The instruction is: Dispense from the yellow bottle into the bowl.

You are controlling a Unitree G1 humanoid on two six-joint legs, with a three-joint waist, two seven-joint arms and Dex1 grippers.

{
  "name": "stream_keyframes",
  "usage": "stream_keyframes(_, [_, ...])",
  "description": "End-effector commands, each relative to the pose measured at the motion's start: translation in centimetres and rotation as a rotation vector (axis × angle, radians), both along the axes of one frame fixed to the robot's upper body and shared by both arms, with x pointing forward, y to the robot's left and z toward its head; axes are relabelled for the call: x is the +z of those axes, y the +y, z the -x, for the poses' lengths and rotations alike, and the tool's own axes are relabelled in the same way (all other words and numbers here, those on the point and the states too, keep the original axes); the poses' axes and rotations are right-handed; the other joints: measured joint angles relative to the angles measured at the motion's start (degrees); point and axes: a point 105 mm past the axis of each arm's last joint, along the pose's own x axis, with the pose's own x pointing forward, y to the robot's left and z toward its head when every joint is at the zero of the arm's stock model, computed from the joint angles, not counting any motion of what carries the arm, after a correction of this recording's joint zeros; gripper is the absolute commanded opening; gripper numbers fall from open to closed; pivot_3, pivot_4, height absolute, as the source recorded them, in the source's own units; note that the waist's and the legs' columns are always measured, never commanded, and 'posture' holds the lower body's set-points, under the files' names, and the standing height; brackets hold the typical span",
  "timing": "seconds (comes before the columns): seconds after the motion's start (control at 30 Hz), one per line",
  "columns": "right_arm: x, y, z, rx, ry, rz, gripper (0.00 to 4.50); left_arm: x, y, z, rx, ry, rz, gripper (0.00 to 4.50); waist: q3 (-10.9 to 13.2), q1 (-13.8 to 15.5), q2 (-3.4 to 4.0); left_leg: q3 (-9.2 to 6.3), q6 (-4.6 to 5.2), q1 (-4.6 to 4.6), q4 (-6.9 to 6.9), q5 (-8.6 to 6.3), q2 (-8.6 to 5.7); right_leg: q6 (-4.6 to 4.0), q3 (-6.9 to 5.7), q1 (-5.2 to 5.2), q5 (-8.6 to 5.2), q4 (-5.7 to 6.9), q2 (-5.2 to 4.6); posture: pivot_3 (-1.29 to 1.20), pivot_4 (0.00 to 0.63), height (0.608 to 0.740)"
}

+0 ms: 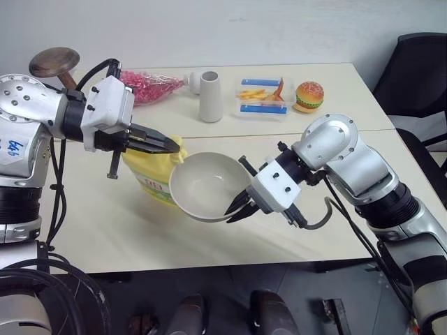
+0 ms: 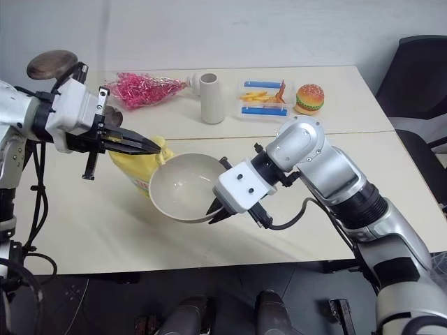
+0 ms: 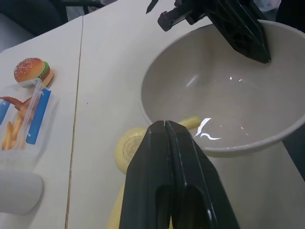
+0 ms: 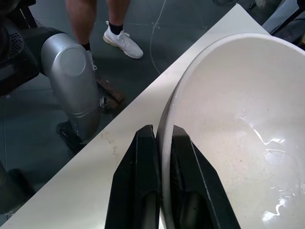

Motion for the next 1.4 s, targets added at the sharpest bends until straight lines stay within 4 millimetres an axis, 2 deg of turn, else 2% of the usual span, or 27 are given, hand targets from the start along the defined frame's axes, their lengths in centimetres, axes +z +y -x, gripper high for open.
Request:
stream_keyframes(0.03, [0.4, -0.2, 0.8, 0.072, -0.021, 0.031, 0.00, -2.7, 0.6, -1.0, 0.066, 0.081, -0.080, 0.02, 0.0, 0.0, 0.00, 0.00, 0.00, 0.00, 0.00, 0.00, 0.00, 0.00, 0.00, 0.00, 0.00, 0.00, 0.00, 0.00, 0.150, 0.740])
stream_keyframes(0.23, [0.1, -0.6, 1.1, 0.074, -0.018, 0.036, 0.00, -3.7, 0.7, -0.8, 0.063, 0.081, -0.112, 0.02, 0.0, 0.0, 0.01, 0.00, 0.00, 0.01, 0.00, 0.00, 0.00, 0.00, 0.00, 0.02, 0.00, -0.01, -0.01, 0.00, 0.150, 0.740])
stream_keyframes(0.33, [0.0, -0.7, 1.1, 0.077, -0.019, 0.038, 0.00, -3.5, 0.5, -0.9, 0.061, 0.069, -0.099, 0.02, 0.0, 0.0, 0.05, 0.00, 0.00, 0.02, 0.00, 0.00, 0.00, 0.00, 0.00, 0.02, 0.00, 0.00, 0.00, 0.00, 0.150, 0.740])
stream_keyframes(0.47, [-0.2, -0.9, 1.1, 0.080, -0.019, 0.039, 0.00, -0.8, -0.1, -1.2, 0.084, 0.063, 0.017, 0.02, 0.0, 0.2, 0.04, -0.01, 0.00, 0.01, 0.01, 0.00, 0.00, 0.00, 0.00, 0.02, 0.00, 0.00, 0.00, 0.00, 0.150, 0.740])
stream_keyframes(0.57, [-0.4, -1.0, 1.1, 0.083, -0.020, 0.042, 0.00, 2.0, -0.1, -1.1, 0.111, 0.079, 0.135, 0.02, 0.0, 0.1, 0.04, -0.01, 0.00, -0.04, 0.03, 0.00, -0.01, 0.00, 0.00, -0.01, 0.00, 0.00, 0.00, 0.00, 0.150, 0.740])
stream_keyframes(0.67, [-0.5, -1.2, 1.1, 0.086, -0.020, 0.041, 0.00, 3.2, 0.4, -1.1, 0.143, 0.087, 0.180, 0.02, 0.0, -0.1, 0.03, -0.01, 0.00, -0.13, -0.02, 0.00, -0.01, 0.00, -0.01, -0.15, 0.00, 0.00, 0.01, 0.00, 0.150, 0.740])
stream_keyframes(0.77, [-0.5, -1.3, 1.1, 0.088, -0.023, 0.042, 0.00, 3.7, 0.8, -0.8, 0.158, 0.094, 0.200, 0.02, 0.0, -0.1, 0.03, -0.01, 0.00, -0.21, -0.06, 0.00, -0.01, 0.00, -0.02, -0.22, 0.00, -0.03, 0.01, 0.00, 0.150, 0.740])
stream_keyframes(1.1, [0.5, -0.5, 0.8, 0.106, -0.034, 0.027, 0.00, 2.1, 1.1, -0.3, 0.168, 0.102, 0.148, 0.02, 0.0, -0.1, 0.02, -0.02, 0.00, -0.25, -0.05, 0.00, 0.01, 0.00, -0.03, -0.23, 0.00, -0.10, 0.01, 0.00, 0.150, 0.740])
stream_keyframes(1.23, [0.6, -0.2, 0.8, 0.127, -0.042, 0.036, 0.00, 0.7, 1.0, -0.6, 0.162, 0.081, 0.092, 0.02, 0.0, 0.0, 0.02, -0.05, 0.00, -0.24, -0.04, 0.00, -0.03, 0.00, -0.04, -0.20, 0.00, -0.11, -0.02, 0.00, 0.150, 0.740])
stream_keyframes(1.4, [0.5, -0.2, 1.0, 0.140, -0.034, 0.045, 0.00, 0.0, 0.8, -0.9, 0.157, 0.077, 0.068, 0.02, 0.0, 0.0, 0.02, -0.04, 0.00, -0.24, -0.03, 0.00, -0.02, 0.00, -0.04, -0.20, 0.00, -0.10, -0.02, 0.00, 0.150, 0.740])
